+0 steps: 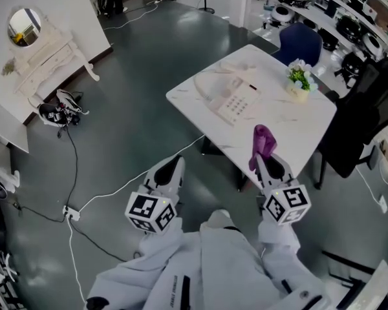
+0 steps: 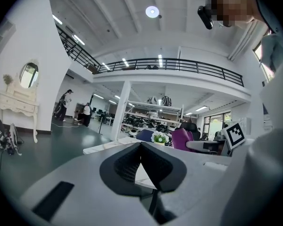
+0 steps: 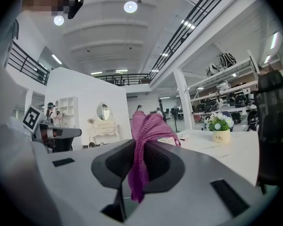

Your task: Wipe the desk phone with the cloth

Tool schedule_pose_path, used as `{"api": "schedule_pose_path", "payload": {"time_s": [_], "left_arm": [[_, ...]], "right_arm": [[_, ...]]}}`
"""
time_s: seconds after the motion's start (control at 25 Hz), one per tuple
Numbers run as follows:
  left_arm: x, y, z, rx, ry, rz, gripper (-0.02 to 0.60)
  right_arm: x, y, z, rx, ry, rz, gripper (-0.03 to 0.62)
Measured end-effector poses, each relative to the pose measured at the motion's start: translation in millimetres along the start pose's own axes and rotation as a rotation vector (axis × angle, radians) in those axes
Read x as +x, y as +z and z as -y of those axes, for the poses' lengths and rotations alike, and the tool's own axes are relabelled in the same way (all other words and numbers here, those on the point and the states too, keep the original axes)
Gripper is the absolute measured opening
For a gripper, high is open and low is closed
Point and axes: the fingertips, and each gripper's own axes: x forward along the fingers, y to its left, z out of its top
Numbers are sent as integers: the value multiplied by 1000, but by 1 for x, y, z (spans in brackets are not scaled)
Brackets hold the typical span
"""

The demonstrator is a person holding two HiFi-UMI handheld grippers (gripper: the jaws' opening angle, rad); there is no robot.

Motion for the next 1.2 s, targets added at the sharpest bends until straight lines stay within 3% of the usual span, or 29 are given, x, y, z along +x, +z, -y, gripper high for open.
{"api": "schedule_pose_path", "payload": {"time_s": [0.4,0.84,1.2], "left_arm": [[42,0,-32,-2,-4,-21,-3],[136,10,-76,-15,-55,-47,-2],[206,13,-92,-10,-119,-86,-2]], "right_arm": [[46,-4,29,31,-31,-9,37],[125,8,77,41,-73,-24,37],[162,14,131,72,-157,-22,37]]}}
